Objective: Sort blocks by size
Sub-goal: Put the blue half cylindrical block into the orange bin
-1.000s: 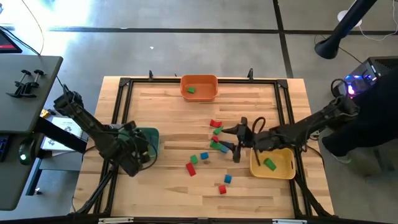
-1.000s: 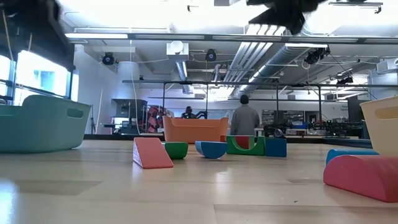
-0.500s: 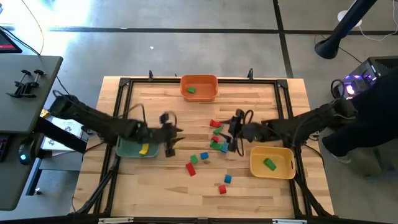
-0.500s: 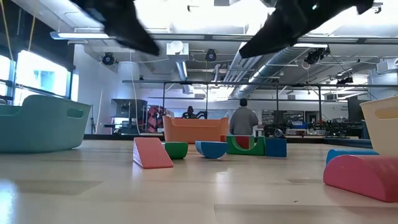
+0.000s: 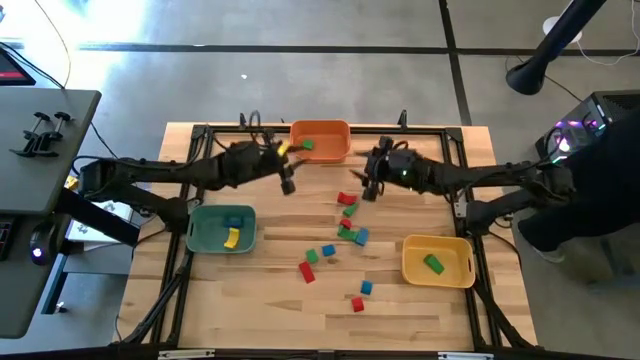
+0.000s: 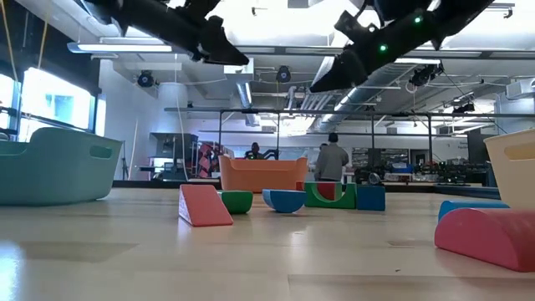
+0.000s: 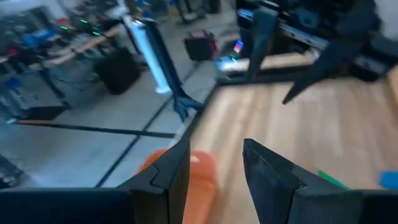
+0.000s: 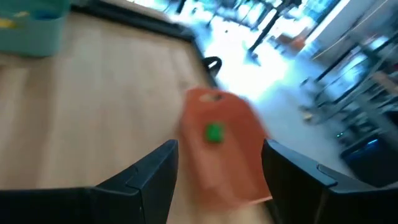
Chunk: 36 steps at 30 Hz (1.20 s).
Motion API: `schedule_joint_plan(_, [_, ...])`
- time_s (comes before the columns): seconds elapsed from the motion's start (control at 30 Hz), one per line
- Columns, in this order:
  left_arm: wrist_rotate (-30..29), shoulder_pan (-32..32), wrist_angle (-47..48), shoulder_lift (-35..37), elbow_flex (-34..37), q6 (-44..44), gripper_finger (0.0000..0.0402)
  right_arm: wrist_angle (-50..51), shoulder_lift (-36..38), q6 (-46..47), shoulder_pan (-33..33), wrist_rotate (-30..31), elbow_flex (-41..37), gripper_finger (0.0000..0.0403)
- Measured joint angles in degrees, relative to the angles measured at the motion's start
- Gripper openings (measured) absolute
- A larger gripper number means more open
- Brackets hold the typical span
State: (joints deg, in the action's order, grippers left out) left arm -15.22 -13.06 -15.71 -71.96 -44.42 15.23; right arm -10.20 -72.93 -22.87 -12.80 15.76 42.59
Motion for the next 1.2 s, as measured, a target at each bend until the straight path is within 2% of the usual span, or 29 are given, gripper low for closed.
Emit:
schedule_joint_plan(0.17, [0.68, -3.60, -5.51, -0.02, 0.00, -2.45, 0.0133, -4.56, 0.00, -1.49, -6.92, -5.49, 0.00, 0.0222])
schedule_joint_plan(0.33, [-0.54, -7.53, -8.57, -0.69, -0.02, -1.29, 0.0133, -5.56, -1.08, -0.93, -13.49, -13.88, 0.00, 0.0222])
schedule_joint_plan(0.53, [2.50, -8.90, -6.68, -3.10, -0.02, -2.77, 0.0133, -4.00, -5.12, -0.41, -14.94, -22.76, 0.00, 0.0222])
schedule_joint_plan(0.67, [5.58, -7.23, -5.15, -7.20, -0.02, -2.62, 0.0133, -2.74, -9.99, 1.74, -12.61, -28.71, 0.00, 0.0222])
schedule_joint_plan(0.8, [8.25, -2.84, -3.32, -9.11, -0.02, -8.65, 0.0133, -1.16, -11.79, 11.01, -6.97, -28.86, 0.00, 0.0222])
schedule_joint_plan(1.03, [8.68, 9.82, 0.47, -8.98, -0.02, -8.93, 0.0133, 1.94, -10.27, 9.19, 5.07, -29.20, 0.00, 0.0222])
schedule_joint_plan(1.1, [7.25, 14.16, 2.99, -8.96, -0.02, -9.25, 0.0133, 1.85, -10.27, 13.23, 7.99, -28.75, 0.00, 0.0222])
schedule_joint_plan(1.2, [0.68, 21.51, 7.07, -8.98, -0.02, -13.68, 0.0133, 2.04, -10.27, 19.80, 12.38, -26.20, 0.00, 0.0222])
